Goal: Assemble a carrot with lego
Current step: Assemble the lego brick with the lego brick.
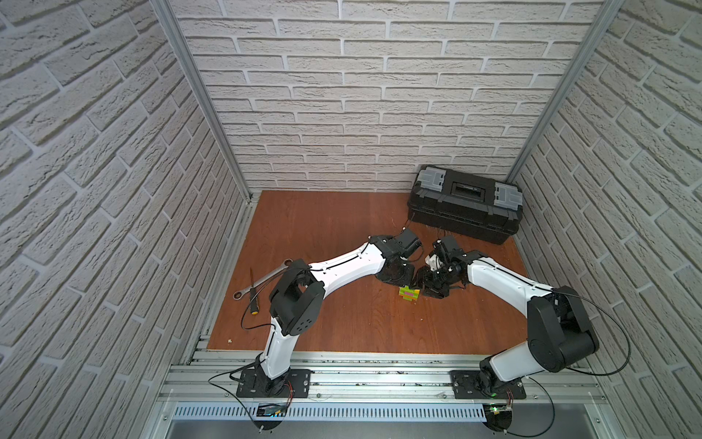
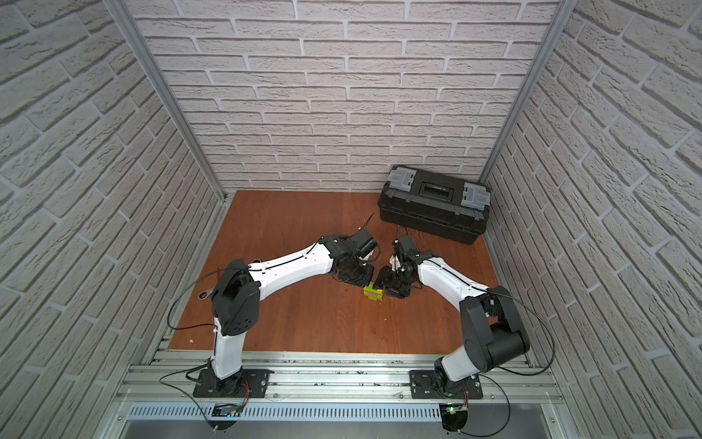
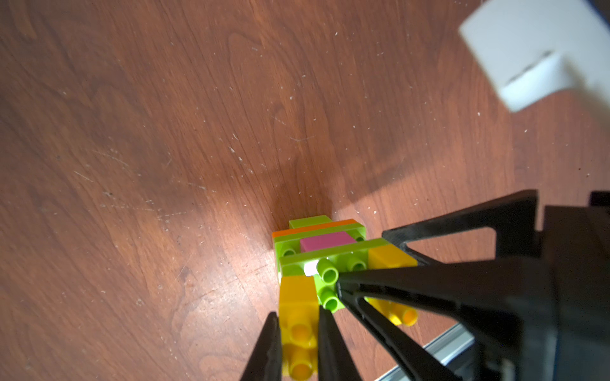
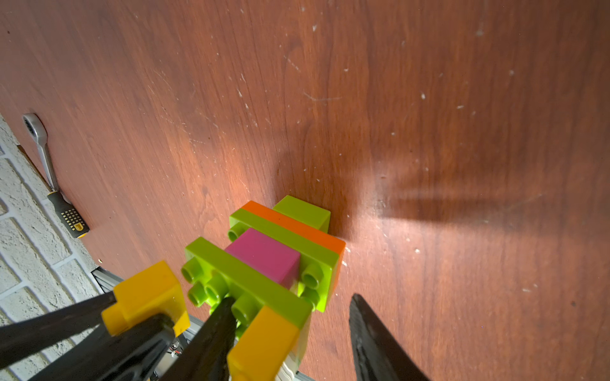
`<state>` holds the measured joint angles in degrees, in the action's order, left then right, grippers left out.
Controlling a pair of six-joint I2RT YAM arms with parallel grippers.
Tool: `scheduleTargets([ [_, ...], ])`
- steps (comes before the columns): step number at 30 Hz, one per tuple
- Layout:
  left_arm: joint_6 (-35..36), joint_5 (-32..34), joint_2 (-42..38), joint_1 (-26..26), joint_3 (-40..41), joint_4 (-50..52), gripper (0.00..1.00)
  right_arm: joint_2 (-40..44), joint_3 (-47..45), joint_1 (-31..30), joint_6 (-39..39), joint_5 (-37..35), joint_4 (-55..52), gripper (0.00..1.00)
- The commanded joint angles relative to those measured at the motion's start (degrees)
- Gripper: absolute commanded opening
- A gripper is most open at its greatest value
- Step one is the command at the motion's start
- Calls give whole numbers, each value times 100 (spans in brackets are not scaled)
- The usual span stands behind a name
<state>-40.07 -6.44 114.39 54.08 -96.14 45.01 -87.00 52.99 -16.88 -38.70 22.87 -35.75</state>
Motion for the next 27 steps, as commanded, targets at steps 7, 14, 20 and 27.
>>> scheduleTargets([
  [7, 99, 36, 129, 41, -140, 30, 0, -186, -217, -47, 51, -362, -62, 56],
  [14, 123, 46, 129, 54, -147, 30, 0, -161, -263, -43, 88, -399, -90, 55],
  [20, 129, 46, 130, 50, -145, 40, 0, -115, -250, -43, 130, -452, -158, 55],
  [27, 139, 54, 132, 54, -143, 54, 0, -90, -237, -35, 214, -477, -212, 55],
])
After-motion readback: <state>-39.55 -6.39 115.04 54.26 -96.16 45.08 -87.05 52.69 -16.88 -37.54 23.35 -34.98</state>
